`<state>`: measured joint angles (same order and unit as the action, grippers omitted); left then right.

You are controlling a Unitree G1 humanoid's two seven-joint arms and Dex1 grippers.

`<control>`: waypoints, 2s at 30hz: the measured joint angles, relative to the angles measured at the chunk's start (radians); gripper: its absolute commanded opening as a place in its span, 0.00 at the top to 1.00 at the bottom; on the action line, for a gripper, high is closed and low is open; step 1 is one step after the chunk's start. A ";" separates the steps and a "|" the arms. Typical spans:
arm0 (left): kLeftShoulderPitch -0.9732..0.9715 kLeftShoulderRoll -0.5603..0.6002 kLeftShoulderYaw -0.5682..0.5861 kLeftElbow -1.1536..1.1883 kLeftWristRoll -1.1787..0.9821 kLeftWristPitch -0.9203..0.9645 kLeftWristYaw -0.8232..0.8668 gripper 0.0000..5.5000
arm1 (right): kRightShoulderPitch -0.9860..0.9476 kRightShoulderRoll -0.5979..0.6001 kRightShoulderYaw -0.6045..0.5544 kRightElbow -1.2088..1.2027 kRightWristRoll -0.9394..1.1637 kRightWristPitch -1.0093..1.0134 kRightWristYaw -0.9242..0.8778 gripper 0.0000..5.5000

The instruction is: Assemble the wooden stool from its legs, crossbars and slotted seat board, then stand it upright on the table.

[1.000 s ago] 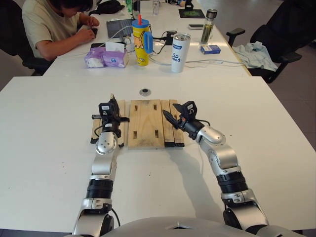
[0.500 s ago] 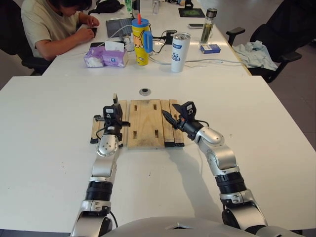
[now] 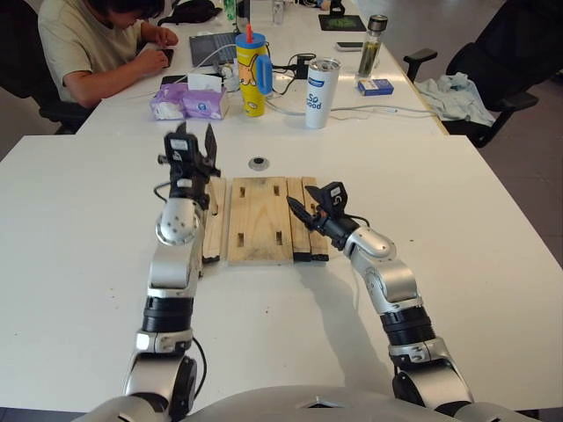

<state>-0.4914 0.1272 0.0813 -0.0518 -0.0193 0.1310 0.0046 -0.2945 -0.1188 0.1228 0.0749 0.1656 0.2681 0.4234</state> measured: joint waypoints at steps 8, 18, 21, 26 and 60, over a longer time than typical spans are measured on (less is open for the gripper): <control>-0.136 0.043 0.026 0.229 -0.044 0.167 -0.050 0.59 | 0.000 0.019 0.004 0.008 -0.001 -0.015 -0.013 0.49; -0.090 0.028 0.004 0.350 -0.051 0.150 -0.075 0.59 | 0.002 0.019 0.009 0.016 -0.002 -0.023 -0.018 0.49; -0.081 0.026 -0.001 0.309 -0.030 0.140 -0.045 0.59 | 0.002 0.020 0.009 0.017 -0.002 -0.025 -0.019 0.49; -0.011 0.018 0.013 0.110 0.005 0.123 0.032 0.59 | 0.011 0.019 0.007 0.018 -0.002 -0.027 -0.023 0.49; 0.227 -0.051 -0.051 -0.021 0.012 0.339 0.030 0.93 | 0.039 0.023 -0.005 0.021 -0.008 0.024 -0.073 0.49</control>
<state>-0.2649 0.0762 0.0300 -0.0727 -0.0073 0.4695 0.0350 -0.2552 -0.0961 0.1179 0.0955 0.1579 0.2919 0.3504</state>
